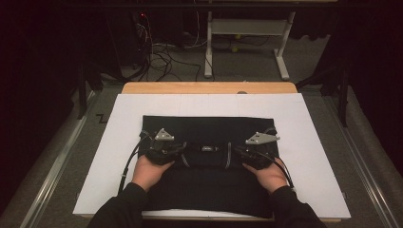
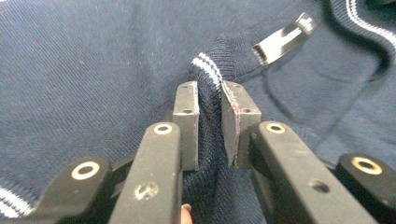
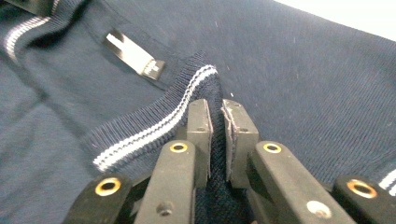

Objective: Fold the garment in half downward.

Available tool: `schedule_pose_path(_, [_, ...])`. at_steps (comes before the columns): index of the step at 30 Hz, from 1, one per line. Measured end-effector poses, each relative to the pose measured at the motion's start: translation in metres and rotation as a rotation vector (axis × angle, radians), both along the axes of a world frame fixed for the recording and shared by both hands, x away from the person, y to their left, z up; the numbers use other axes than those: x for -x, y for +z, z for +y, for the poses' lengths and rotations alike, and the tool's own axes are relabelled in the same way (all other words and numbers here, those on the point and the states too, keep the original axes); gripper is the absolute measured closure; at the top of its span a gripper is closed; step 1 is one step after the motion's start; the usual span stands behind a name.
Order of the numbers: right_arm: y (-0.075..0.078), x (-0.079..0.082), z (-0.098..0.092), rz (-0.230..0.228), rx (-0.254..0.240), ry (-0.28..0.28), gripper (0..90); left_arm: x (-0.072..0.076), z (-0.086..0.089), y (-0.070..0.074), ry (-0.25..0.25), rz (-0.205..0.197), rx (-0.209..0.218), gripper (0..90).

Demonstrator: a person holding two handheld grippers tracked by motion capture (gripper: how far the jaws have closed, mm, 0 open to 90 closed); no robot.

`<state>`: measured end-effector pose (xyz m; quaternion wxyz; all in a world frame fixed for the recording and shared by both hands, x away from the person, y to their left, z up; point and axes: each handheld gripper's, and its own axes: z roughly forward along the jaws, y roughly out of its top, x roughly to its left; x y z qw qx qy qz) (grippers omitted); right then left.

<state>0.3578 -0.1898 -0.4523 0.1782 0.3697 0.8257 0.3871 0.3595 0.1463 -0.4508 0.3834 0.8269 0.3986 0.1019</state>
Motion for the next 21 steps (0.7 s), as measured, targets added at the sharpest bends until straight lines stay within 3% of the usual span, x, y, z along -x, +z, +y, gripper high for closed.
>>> schedule_pose_path(6, [0.004,0.031,-0.004,-0.105,-0.036,0.049,83.3,0.031,0.014,0.009,-0.021,-0.061,0.076,74.5])
schedule_pose_path(10, [0.004,0.051,-0.012,-0.124,-0.057,0.071,83.4,0.058,0.020,0.003,-0.046,-0.075,0.111,74.6])
schedule_pose_path(15, [0.004,0.075,-0.023,-0.122,-0.074,0.085,83.4,0.083,0.016,0.001,-0.094,-0.103,0.074,74.7])
schedule_pose_path(21, [0.004,0.096,-0.029,-0.127,-0.086,0.095,83.4,0.103,0.017,0.006,-0.117,-0.122,0.091,75.0])
